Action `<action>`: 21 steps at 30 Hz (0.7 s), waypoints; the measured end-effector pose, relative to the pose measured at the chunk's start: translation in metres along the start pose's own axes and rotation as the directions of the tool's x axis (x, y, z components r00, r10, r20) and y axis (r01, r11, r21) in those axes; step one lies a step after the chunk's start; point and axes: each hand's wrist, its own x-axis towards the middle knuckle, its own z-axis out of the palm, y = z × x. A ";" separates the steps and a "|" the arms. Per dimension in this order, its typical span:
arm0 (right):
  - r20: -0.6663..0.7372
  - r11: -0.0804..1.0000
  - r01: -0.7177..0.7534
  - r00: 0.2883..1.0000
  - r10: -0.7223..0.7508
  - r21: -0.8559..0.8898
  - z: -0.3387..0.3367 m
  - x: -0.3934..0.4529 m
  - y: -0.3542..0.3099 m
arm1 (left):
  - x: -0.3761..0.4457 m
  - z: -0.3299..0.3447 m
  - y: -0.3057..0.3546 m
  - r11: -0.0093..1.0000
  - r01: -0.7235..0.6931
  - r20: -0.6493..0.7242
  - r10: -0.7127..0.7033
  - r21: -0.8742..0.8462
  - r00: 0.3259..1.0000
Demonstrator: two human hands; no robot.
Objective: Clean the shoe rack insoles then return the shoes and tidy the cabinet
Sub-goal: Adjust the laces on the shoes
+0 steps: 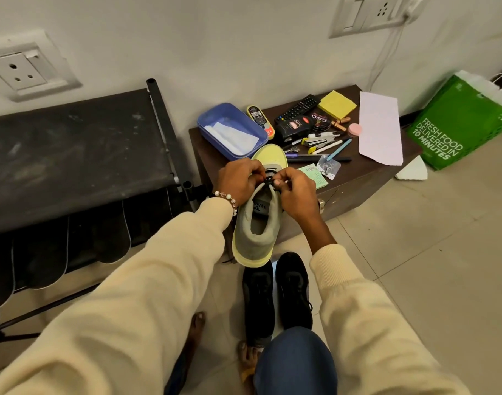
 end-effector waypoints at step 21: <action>0.042 0.997 0.003 0.999 -0.007 0.079 -0.003 0.001 0.006 | 0.003 -0.007 -0.002 1.000 0.011 0.045 -0.010 -0.019 0.999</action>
